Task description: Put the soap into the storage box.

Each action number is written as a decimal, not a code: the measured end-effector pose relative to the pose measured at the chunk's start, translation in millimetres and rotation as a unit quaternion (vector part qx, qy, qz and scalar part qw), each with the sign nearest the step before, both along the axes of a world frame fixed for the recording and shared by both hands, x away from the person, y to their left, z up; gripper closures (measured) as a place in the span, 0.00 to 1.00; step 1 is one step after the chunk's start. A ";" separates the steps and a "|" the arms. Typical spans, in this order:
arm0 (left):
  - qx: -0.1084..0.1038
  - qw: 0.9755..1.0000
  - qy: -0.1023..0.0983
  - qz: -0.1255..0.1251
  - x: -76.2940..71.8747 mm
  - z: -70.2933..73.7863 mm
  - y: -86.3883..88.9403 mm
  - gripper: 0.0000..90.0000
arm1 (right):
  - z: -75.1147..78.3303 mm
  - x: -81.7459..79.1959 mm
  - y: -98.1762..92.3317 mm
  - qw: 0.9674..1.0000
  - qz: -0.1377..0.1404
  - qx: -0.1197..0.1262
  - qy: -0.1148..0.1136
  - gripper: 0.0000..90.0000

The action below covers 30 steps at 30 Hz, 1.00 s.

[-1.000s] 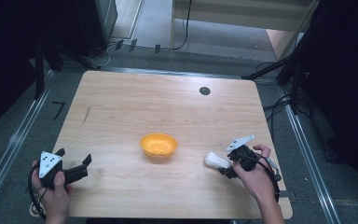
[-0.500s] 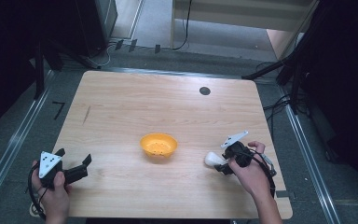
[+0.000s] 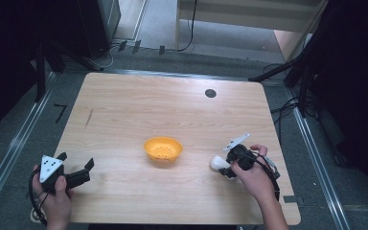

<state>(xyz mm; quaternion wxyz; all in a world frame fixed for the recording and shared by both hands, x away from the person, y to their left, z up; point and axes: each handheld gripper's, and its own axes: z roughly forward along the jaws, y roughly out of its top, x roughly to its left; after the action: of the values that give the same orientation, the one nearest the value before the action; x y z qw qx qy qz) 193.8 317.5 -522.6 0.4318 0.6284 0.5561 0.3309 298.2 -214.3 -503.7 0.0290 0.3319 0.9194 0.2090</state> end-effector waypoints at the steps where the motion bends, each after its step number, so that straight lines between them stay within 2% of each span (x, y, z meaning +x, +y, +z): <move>1: 0.000 1.000 0.000 0.000 0.0 0.0 0.0 0.02 | 0.0 0.0 0.0 1.000 0.000 0.000 0.000 0.53; 3: 0.000 1.000 0.001 0.000 0.2 0.0 0.0 0.02 | -2.1 -0.1 0.8 1.000 0.001 -0.007 -0.001 0.53; 11: -0.002 1.000 0.000 0.001 0.0 0.0 0.1 0.02 | -5.6 -0.7 2.1 1.000 0.000 -0.008 -0.001 0.53; 13: -0.002 1.000 0.000 0.000 0.1 0.0 0.2 0.02 | -7.8 -1.2 4.3 1.000 0.006 -0.020 -0.003 0.52; 18: -0.003 1.000 0.002 0.000 0.4 0.0 0.4 0.02 | -8.8 -2.6 5.7 0.999 0.008 -0.028 -0.014 0.52; 30: -0.002 1.000 0.001 0.003 0.1 -0.1 0.4 0.02 | -9.3 -4.3 5.8 1.000 0.002 -0.026 -0.017 0.52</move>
<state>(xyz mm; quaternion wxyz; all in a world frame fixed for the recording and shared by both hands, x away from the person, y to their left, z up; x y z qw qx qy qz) 193.9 317.8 -522.7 0.4321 0.6261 0.5588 0.3302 293.8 -208.4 -513.0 0.0533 0.3257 0.9244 0.1909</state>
